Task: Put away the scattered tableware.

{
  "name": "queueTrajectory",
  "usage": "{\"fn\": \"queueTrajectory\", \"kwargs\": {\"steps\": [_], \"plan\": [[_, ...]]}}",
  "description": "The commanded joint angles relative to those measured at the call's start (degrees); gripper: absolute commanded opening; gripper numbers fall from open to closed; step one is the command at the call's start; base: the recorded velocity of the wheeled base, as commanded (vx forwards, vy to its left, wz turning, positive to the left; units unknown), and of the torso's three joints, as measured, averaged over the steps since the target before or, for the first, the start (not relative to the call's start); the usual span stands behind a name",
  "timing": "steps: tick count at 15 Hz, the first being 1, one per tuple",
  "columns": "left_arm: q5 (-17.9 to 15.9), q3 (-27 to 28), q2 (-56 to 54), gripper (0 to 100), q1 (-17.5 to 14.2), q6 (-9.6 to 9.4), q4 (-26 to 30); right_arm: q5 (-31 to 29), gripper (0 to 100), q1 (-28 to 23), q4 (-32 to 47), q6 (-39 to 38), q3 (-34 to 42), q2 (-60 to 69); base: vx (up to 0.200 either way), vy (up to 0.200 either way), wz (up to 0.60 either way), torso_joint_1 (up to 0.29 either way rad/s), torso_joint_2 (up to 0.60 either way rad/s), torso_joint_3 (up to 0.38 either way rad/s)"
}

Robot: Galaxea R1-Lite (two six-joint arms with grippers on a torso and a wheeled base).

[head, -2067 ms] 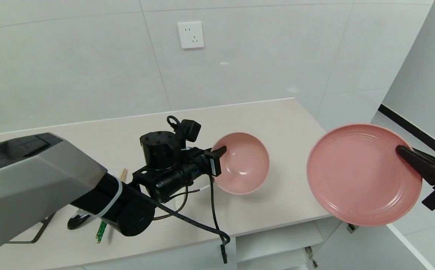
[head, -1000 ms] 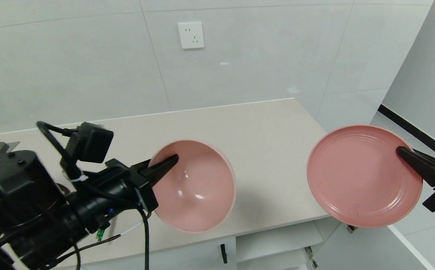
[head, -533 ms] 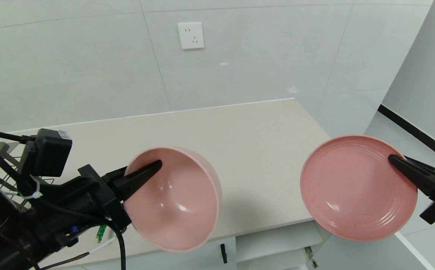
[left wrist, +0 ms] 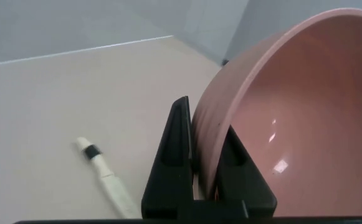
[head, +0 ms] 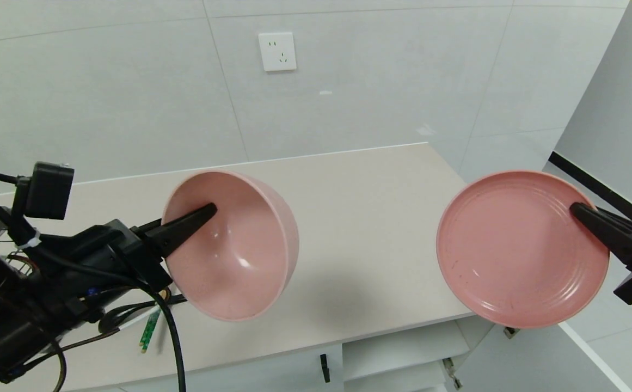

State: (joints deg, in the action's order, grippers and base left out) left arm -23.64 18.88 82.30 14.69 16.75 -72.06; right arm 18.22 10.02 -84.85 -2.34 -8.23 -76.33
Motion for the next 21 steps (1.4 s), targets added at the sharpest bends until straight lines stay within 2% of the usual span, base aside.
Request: {"fn": "queueTrajectory", "kwargs": {"steps": [1, 2, 3, 4, 5, 6, 7, 8, 9, 10, 12, 13, 14, 15, 18, 19, 21], "plan": [[0.08, 0.36, -0.65, 0, -0.63, 0.65, 0.69, -0.03, 0, 0.09, -0.23, -0.03, -0.47, -0.32, 0.0, 0.0, 0.0, 0.0, 0.0, 0.0], [2.54, 0.28, -0.56, 0, -1.07, -0.14, 1.48, 0.06, 0, 0.09, -0.41, -0.03, -0.47, -0.4, 0.0, 0.0, 0.0, 0.0, 0.0, 0.0], [6.15, -0.16, 0.14, 0, -1.07, -3.21, 1.31, 0.06, 0, 0.17, -0.5, 0.14, -0.38, -0.4, 0.0, 0.0, 0.0, 0.0, 0.0, 0.0], [12.56, -0.6, 0.67, 0, -0.45, -8.31, 1.31, 0.06, 0, 0.17, -0.41, 0.23, -0.38, -0.4, 0.0, 0.0, 0.0, 0.0, 0.0, 0.0], [17.49, -0.78, 1.9, 0, 0.6, -10.6, -0.1, 0.06, 0, 0.26, -0.5, 0.41, -0.47, -0.49, 0.0, 0.0, 0.0, 0.0, 0.0, 0.0], [20.74, -0.69, 2.96, 0, 3.33, -9.81, -3.97, 0.06, 0, 0.26, -0.5, 0.41, -0.47, -1.02, 0.0, 0.0, 0.0, 0.0, 0.0, 0.0], [23.37, -0.51, 4.36, 0, 6.49, -8.14, -8.27, 0.06, 0, 0.26, -0.58, 0.41, -0.47, -1.37, 0.0, 0.0, 0.0, 0.0, 0.0, 0.0], [26.36, -0.6, 6.12, 0, 8.69, -7.96, -11.35, 0.06, 0, 0.26, -0.93, 0.41, -0.47, -1.55, 0.0, 0.0, 0.0, 0.0, 0.0, 0.0], [28.91, -0.78, 8.14, 0, 9.39, -9.1, -13.37, 0.06, 0, 0.26, -1.29, 0.41, -0.47, -1.63, 0.0, 0.0, 0.0, 0.0, 0.0, 0.0], [30.14, -1.13, 9.9, 0, 9.39, -11.3, -15.3, 0.06, 0, 0.26, -1.55, 0.32, -0.56, -1.72, 0.0, 0.0, 0.0, 0.0, 0.0, 0.0], [30.05, -0.87, 11.74, 0, 9.3, -15.08, -17.68, 0.14, 0, 0.26, -3.4, 0.58, -0.82, -2.69, 0.0, 0.0, 0.0, 0.0, 0.0, 0.0], [29.97, -0.69, 12.36, 0, 9.3, -15.78, -17.94, 0.06, 0, 0.26, -4.45, 0.58, -0.74, -3.04, 0.0, 0.0, 0.0, 0.0, 0.0, 0.0], [29.97, 0.01, 12.89, 0, 10.1, -17.37, -17.94, 0.23, 0, 0.35, -5.15, 0.76, -0.65, -4.62, 0.0, 0.0, 0.0, 0.0, 0.0, 0.0], [29.97, 0.19, 12.62, 0, 10.45, -17.89, -17.94, 0.23, 0, 0.53, -5.15, 1.02, -0.65, -5.94, 0.0, 0.0, 0.0, 0.0, 0.0, 0.0], [29.97, 0.28, 12.18, 0, 10.45, -17.89, -17.94, 0.23, 0, 2.02, -5.15, 1.2, -0.82, -7.35, 0.0, 0.0, 0.0, 0.0, 0.0, 0.0], [29.97, 0.45, 12.27, 0, 10.53, -18.51, -17.94, 0.23, 0, 2.37, -5.15, 1.64, -0.82, -7.52, 0.0, 0.0, 0.0, 0.0, 0.0, 0.0], [30.05, -0.16, 12.71, 0, 10.45, -19.12, -17.94, 0.23, 0, 2.37, -5.15, 2.87, -0.82, -7.43, -0.2, 0.0, 0.0, 0.005, 0.0, 0.007]]}}
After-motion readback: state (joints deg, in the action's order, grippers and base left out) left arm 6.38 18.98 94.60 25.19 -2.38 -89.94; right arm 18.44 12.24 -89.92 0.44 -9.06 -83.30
